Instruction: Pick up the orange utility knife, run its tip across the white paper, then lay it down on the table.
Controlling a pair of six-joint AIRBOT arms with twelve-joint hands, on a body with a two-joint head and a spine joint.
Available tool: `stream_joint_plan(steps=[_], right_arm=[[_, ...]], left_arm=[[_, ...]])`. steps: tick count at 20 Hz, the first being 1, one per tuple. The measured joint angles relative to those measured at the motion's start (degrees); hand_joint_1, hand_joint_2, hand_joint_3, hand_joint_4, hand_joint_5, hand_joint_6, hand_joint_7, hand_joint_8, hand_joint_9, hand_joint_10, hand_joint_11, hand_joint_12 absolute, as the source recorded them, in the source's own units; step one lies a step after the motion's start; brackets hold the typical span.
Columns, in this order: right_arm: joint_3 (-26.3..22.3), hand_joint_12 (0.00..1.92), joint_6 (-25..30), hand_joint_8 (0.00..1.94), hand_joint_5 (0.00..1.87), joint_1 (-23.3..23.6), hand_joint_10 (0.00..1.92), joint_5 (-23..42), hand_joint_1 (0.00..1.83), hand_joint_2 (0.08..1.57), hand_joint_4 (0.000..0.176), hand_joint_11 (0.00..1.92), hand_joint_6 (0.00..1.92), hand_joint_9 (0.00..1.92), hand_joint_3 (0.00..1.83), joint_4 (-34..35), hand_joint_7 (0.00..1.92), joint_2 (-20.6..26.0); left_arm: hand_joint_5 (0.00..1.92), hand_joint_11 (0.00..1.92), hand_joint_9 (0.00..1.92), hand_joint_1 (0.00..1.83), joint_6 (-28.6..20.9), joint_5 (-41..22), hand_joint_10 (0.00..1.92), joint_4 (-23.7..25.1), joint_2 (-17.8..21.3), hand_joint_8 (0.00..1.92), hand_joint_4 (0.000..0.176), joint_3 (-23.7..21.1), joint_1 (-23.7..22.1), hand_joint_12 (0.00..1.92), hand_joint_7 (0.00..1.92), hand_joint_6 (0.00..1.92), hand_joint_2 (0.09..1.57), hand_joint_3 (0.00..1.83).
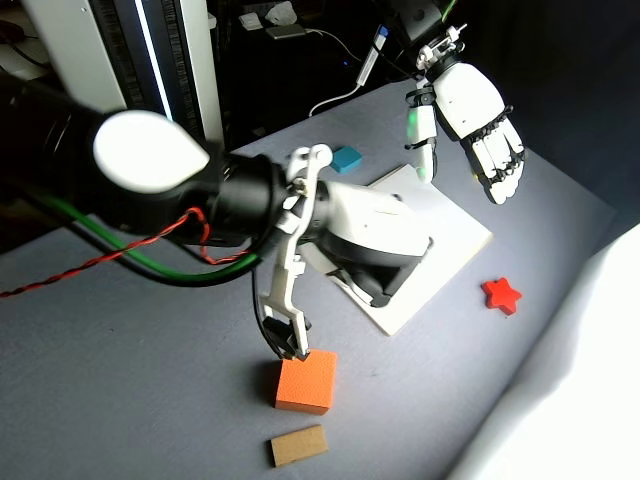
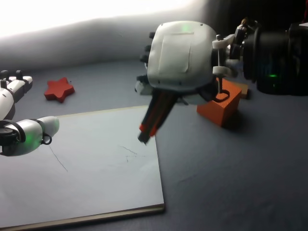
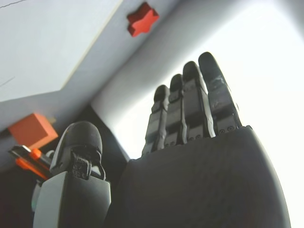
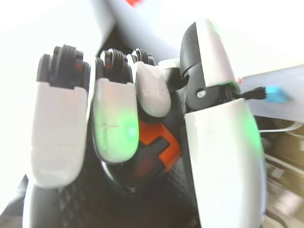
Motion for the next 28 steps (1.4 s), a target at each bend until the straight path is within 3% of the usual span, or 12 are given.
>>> stream_joint_plan(steps=[4,8,12,15,18,28], right_arm=[[0.0,1.92,-39.7,1.94,1.52,-4.6,1.92,3.1,1.56,1.35,0.176,1.82,1.92,1.78,0.00,31.8,1.70,-2.1],[0.0,1.92,-57.3,1.94,1.51,-7.8,1.92,9.0,1.55,1.36,0.176,1.82,1.92,1.77,0.00,45.2,1.70,-5.2],[1.7,1.92,-63.0,1.94,1.51,-9.5,1.92,15.8,1.54,1.36,0.176,1.83,1.92,1.77,0.00,46.1,1.69,-9.5],[3.4,1.92,-63.9,1.94,1.49,-10.3,1.92,17.5,1.54,1.36,0.176,1.81,1.92,1.76,0.00,45.1,1.68,-12.8],[4.3,1.92,-62.2,1.94,1.49,-11.3,1.92,19.0,1.55,1.35,0.176,1.81,1.92,1.76,0.00,41.3,1.68,-14.7],[7.1,1.92,-59.0,1.94,1.44,-15.9,1.92,20.7,1.55,1.34,0.176,1.80,1.92,1.75,0.00,33.0,1.66,-16.0]], left_arm=[[0.06,0.00,0.17,0.04,0.0,0.1,0.00,-0.1,0.0,0.00,0.000,0.2,0.1,0.52,0.11,0.00,1.33,0.00],[0.07,0.00,0.18,0.06,-0.7,0.1,0.00,0.2,0.0,0.01,0.000,0.2,1.2,0.53,0.12,0.00,1.33,0.00],[0.08,0.00,0.17,0.05,-1.2,-0.1,0.00,-0.1,0.0,0.00,0.000,0.2,1.4,0.53,0.12,0.00,1.33,0.00],[0.08,0.00,0.18,0.05,-1.2,-0.4,0.00,0.0,0.0,0.00,0.000,0.2,1.4,0.51,0.12,0.00,1.33,0.00],[0.08,0.00,0.19,0.04,-1.2,-0.6,0.00,0.0,0.0,0.00,0.000,0.2,1.4,0.58,0.13,0.00,1.33,0.00],[0.08,0.00,0.18,0.05,-1.2,-1.1,0.00,-0.1,0.0,0.00,0.000,0.2,2.0,0.51,0.11,0.00,1.34,0.00]])
